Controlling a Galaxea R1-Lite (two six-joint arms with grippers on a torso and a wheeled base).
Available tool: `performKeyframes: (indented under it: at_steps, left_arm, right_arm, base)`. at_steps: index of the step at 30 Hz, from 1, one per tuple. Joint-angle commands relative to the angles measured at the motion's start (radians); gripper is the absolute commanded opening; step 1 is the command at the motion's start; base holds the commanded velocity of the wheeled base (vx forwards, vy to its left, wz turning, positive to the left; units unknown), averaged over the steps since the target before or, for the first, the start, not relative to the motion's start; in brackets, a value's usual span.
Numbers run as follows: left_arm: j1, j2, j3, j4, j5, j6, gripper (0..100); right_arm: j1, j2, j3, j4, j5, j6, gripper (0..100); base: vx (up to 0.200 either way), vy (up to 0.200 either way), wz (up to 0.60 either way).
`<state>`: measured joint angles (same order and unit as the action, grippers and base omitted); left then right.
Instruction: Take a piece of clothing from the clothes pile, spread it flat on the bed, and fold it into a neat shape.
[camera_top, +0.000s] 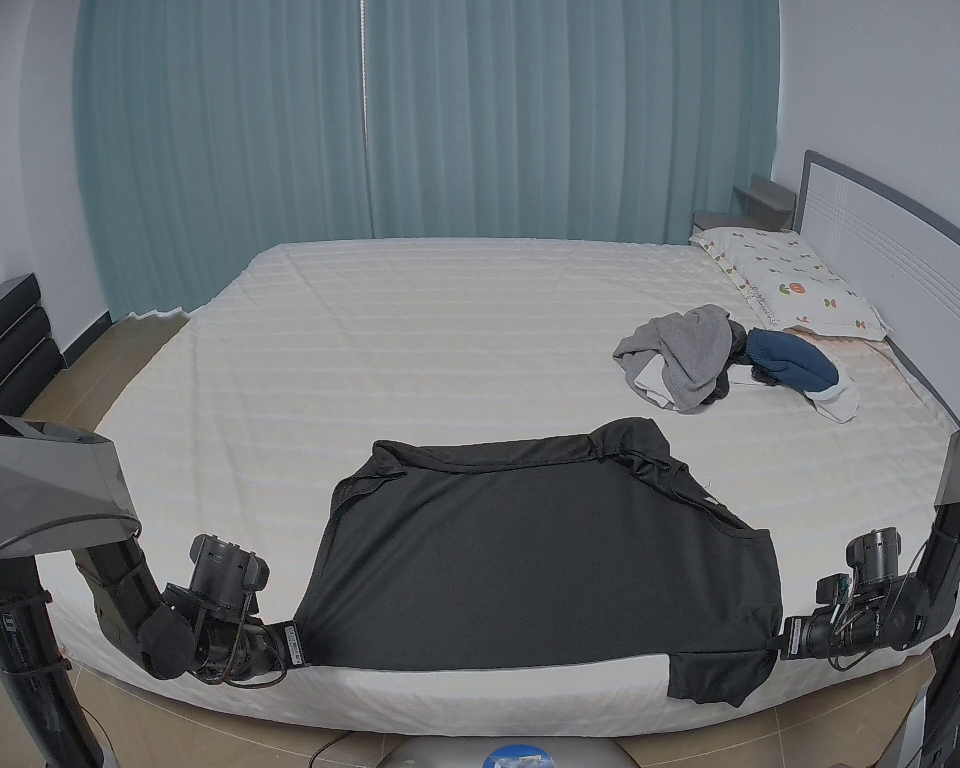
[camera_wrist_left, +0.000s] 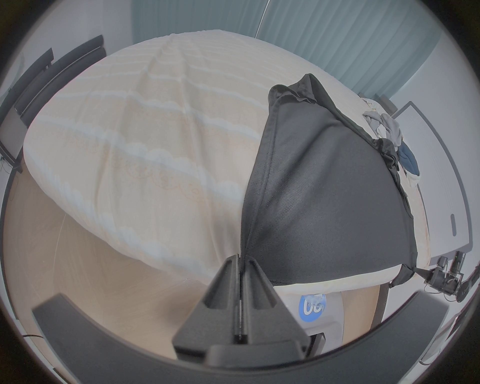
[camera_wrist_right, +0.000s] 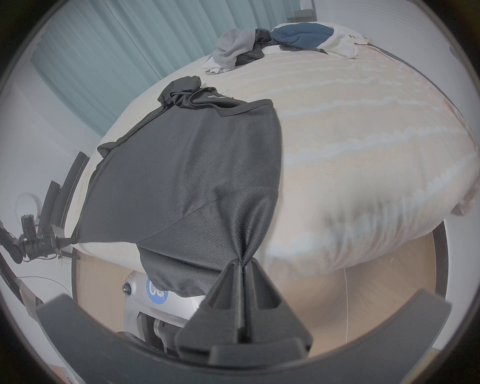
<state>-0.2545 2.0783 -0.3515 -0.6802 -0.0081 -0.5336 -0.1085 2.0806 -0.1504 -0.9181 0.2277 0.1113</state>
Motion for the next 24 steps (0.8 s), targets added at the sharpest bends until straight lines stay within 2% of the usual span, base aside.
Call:
performKeyframes:
  at_steps: [1, 7, 8, 17, 22, 24]
  left_arm:
    - [0.0, -0.004, -0.006, -0.002, -0.001, -0.002, 0]
    - [-0.009, 0.0, 0.005, 0.001, -0.001, -0.002, 0]
    - [-0.009, 0.0, 0.005, 0.001, -0.003, -0.002, 100]
    - [-0.009, -0.009, -0.015, -0.007, -0.01, -0.012, 100]
    - [-0.002, -0.034, -0.035, -0.012, -0.007, -0.023, 100]
    - [0.0, -0.072, -0.037, -0.016, -0.009, -0.035, 100]
  right_arm:
    - [0.007, 0.007, 0.003, -0.004, -0.002, 0.002, 0]
    - [0.007, 0.013, -0.005, -0.005, -0.001, 0.001, 0]
    - [0.009, 0.013, -0.005, -0.005, 0.001, 0.001, 100]
    - [0.004, -0.004, -0.018, -0.03, 0.001, 0.015, 100]
    - [0.009, -0.004, -0.017, -0.108, -0.001, 0.068, 100]
    - [0.018, -0.004, -0.017, -0.165, -0.007, 0.122, 100]
  base:
    - [0.0, 0.0, 0.0]
    - [0.0, 0.0, 0.0]
    - [0.0, 0.0, 0.0]
    - [0.0, 0.0, 0.0]
    - [0.0, 0.0, 0.0]
    - [0.0, 0.0, 0.0]
